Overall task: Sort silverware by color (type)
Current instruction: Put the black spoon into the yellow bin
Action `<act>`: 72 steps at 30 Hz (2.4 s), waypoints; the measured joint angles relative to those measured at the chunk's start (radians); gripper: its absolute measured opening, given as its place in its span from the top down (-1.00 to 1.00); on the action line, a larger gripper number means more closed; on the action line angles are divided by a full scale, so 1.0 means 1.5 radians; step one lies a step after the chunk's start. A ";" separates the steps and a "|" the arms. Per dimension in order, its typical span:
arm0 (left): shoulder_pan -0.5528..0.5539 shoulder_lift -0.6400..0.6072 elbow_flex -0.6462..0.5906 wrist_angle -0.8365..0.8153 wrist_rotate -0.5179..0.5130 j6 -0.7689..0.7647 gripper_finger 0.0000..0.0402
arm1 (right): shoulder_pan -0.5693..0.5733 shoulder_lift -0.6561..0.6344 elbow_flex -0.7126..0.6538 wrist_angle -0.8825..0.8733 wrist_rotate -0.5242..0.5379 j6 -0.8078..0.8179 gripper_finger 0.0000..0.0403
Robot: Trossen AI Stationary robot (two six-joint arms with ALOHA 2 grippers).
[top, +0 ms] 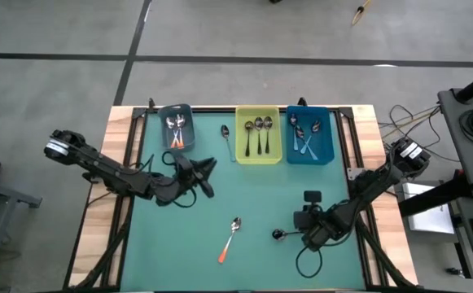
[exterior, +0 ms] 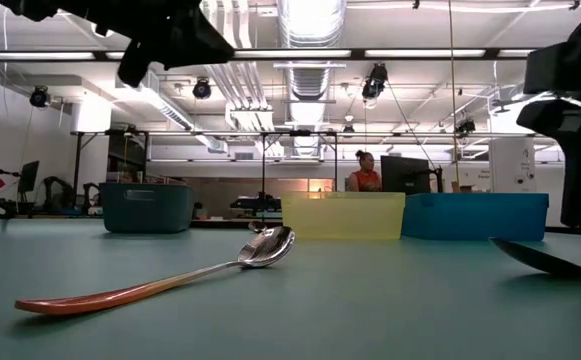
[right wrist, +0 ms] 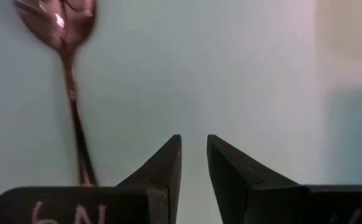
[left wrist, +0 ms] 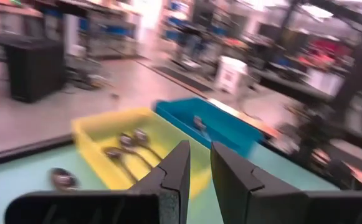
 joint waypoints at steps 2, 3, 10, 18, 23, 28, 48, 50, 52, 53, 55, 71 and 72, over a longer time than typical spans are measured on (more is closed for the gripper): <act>0.000 0.000 0.000 0.007 -0.044 0.000 0.77 | 0.001 0.000 0.000 0.016 0.000 0.000 0.66; 0.000 0.000 0.000 0.009 -0.064 0.000 0.77 | 0.001 0.000 0.000 0.024 -0.001 0.002 0.66; 0.000 -0.005 0.000 0.029 -0.101 0.038 0.77 | -0.002 0.000 0.002 0.078 -0.003 0.023 0.66; 0.000 -0.007 0.000 0.029 -0.099 0.106 0.77 | -0.019 0.000 0.046 0.080 -0.075 0.087 0.44; 0.000 -0.008 0.000 0.029 -0.098 0.150 0.77 | -0.018 0.000 0.080 0.071 -0.095 0.050 0.12; 0.000 -0.008 0.000 0.028 -0.098 0.190 0.77 | -0.017 0.000 0.092 0.029 -0.094 0.012 -0.08; 0.004 -0.032 0.086 0.034 -0.084 0.589 0.77 | -0.033 0.098 0.094 0.083 -0.137 0.051 -0.09; 0.005 -0.053 0.079 0.035 -0.055 0.594 0.77 | -0.033 0.107 0.095 0.083 -0.148 0.060 -0.05; 0.006 -0.078 0.067 0.035 -0.013 0.594 0.77 | -0.033 0.116 0.095 0.084 -0.150 0.064 0.00; 0.006 -0.091 0.059 0.034 0.011 0.594 0.77 | -0.033 0.118 0.096 0.085 -0.150 0.064 0.02; 0.006 -0.117 0.045 0.031 0.059 0.594 0.77 | -0.033 0.122 0.097 0.087 -0.152 0.064 0.07; 0.005 -0.240 -0.054 0.031 0.105 0.541 0.77 | -0.046 0.152 0.097 0.107 -0.182 0.092 0.87; 0.005 -0.242 -0.056 0.031 0.105 0.543 0.77 | -0.048 0.152 0.097 0.109 -0.184 0.101 0.91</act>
